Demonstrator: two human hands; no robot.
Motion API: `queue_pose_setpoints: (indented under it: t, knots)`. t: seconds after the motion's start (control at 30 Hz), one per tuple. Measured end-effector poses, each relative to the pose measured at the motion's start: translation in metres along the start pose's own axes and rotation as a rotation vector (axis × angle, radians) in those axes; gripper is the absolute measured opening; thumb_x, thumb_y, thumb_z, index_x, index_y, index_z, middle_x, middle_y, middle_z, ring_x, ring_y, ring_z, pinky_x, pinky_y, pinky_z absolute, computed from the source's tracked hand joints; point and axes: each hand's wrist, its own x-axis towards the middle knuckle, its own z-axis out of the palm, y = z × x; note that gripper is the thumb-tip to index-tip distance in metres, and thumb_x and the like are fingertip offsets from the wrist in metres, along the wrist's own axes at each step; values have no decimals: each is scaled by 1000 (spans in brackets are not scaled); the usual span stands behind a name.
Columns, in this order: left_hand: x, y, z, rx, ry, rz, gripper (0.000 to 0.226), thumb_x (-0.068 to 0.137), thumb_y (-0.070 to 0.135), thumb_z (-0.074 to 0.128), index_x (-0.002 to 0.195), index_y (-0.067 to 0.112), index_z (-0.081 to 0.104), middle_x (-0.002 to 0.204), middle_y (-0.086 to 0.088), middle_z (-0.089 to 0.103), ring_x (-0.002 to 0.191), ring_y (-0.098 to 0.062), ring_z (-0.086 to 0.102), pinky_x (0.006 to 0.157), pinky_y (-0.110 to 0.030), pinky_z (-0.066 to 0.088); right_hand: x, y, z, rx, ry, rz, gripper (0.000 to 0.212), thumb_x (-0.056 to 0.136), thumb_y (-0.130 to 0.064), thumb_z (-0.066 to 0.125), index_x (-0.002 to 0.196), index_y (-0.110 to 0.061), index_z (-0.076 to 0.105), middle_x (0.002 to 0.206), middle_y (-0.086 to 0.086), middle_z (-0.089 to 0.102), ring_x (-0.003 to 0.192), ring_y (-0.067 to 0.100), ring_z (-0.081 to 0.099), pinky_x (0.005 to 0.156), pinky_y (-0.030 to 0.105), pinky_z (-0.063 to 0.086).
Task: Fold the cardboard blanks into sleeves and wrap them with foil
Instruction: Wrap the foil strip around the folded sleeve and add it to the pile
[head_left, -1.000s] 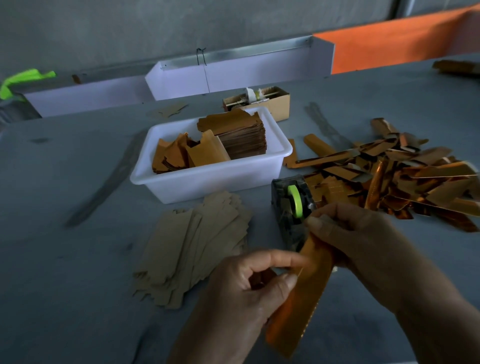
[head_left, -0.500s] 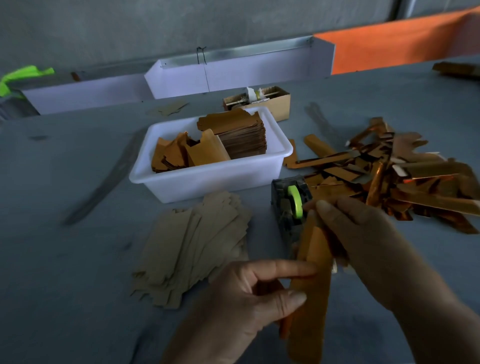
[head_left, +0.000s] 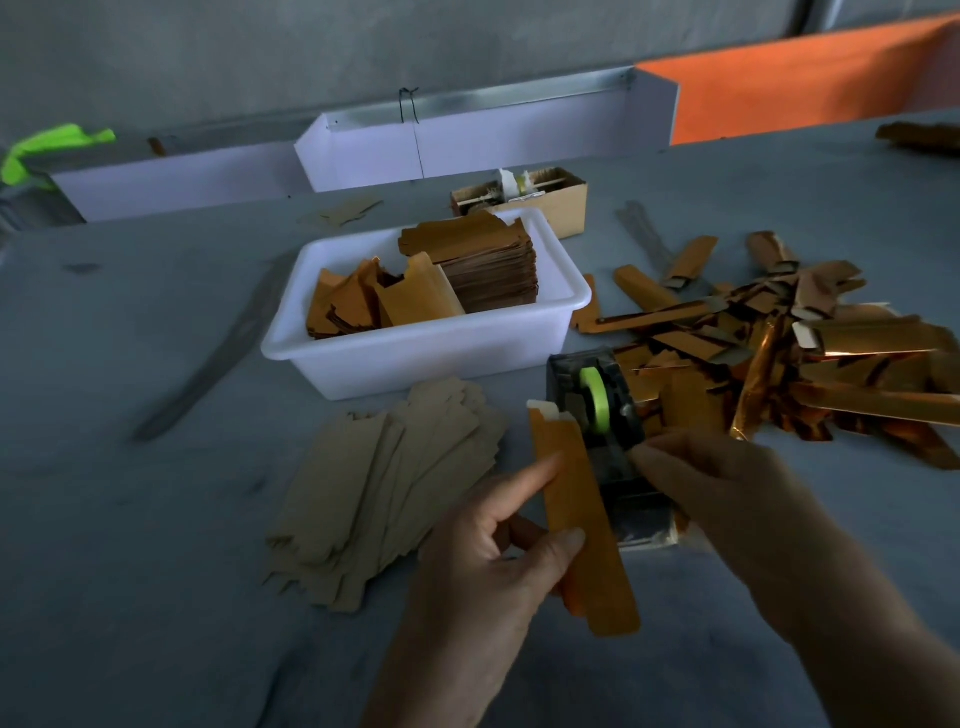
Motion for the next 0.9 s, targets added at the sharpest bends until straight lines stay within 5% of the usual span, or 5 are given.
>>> queue_pose_setpoints:
  t: [0.37, 0.57, 0.7, 0.8, 0.9]
  knots:
    - [2, -2, 16, -119, 11, -19, 43, 82, 10, 71, 110, 42, 65, 72, 3, 72, 65, -9, 69, 59, -15, 51, 1, -2, 11, -56, 36, -2, 12, 86, -22, 61, 76, -17, 66, 72, 1, 64, 70, 14, 60, 59, 25, 46]
    - [4, -8, 26, -184, 31, -41, 41, 83, 11, 71, 106, 44, 67, 92, 6, 75, 84, -12, 70, 70, -27, 57, -6, -9, 7, 483, 0, 186, 14, 86, -20, 56, 83, -12, 68, 71, -5, 70, 63, 3, 64, 57, 18, 45]
    - [6, -6, 23, -219, 42, -45, 43, 83, 3, 68, 109, 37, 66, 83, 1, 76, 65, -13, 69, 55, -22, 53, -12, -11, 4, 113, 46, 32, 18, 85, -20, 60, 74, -5, 64, 66, -5, 54, 61, 6, 51, 58, 22, 40]
    - [7, -6, 16, -205, 54, -10, 44, 80, 9, 70, 108, 42, 67, 90, 8, 75, 79, -8, 71, 62, -18, 54, -18, -7, 7, -83, 104, -35, 20, 83, -19, 63, 70, -4, 64, 85, -4, 54, 69, 5, 49, 62, 26, 40]
    - [7, -3, 12, -223, 14, 25, 43, 75, 21, 69, 110, 46, 66, 97, 9, 75, 88, -8, 71, 70, -18, 55, -21, -3, 11, -213, 165, -79, 19, 83, -22, 64, 65, -20, 60, 108, -16, 47, 96, 7, 52, 67, 19, 38]
